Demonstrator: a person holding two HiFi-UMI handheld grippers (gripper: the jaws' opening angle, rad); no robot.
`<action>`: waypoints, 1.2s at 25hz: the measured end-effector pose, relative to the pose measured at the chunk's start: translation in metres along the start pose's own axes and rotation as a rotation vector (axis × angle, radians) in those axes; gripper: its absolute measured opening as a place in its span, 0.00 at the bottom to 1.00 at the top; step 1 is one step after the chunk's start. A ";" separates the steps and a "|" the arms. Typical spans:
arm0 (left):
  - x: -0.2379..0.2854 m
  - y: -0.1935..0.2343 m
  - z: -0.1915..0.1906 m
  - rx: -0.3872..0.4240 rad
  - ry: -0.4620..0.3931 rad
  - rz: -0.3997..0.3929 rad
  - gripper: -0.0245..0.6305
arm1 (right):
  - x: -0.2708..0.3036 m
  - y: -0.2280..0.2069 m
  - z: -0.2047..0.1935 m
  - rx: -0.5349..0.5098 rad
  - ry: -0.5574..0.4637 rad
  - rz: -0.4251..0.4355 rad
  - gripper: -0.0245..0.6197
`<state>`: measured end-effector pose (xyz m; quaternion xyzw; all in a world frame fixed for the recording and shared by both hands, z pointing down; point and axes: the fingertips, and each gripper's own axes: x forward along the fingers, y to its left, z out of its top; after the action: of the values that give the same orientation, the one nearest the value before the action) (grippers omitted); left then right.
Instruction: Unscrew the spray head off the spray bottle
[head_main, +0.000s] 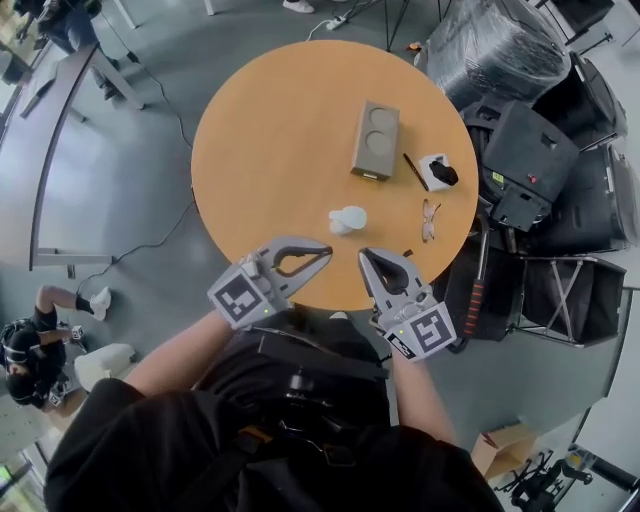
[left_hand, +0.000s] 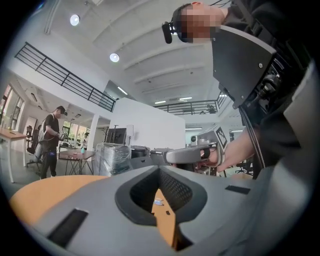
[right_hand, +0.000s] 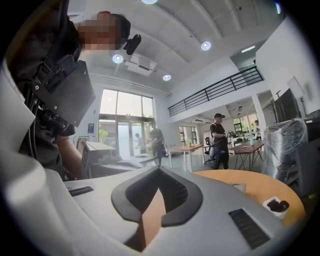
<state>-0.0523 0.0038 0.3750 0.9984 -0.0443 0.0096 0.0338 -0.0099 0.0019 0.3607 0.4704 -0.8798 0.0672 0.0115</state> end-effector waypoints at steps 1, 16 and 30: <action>0.000 0.005 -0.005 0.017 -0.003 -0.001 0.04 | 0.002 -0.004 -0.004 -0.004 0.000 -0.010 0.03; 0.040 0.062 -0.160 -0.077 0.095 0.065 0.11 | 0.020 -0.081 -0.101 -0.012 -0.028 -0.014 0.04; 0.076 0.100 -0.316 -0.082 0.158 0.168 0.19 | 0.016 -0.114 -0.231 0.072 0.019 -0.038 0.05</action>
<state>0.0099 -0.0807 0.6982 0.9851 -0.1254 0.0892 0.0770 0.0656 -0.0443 0.6033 0.4867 -0.8675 0.1030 0.0045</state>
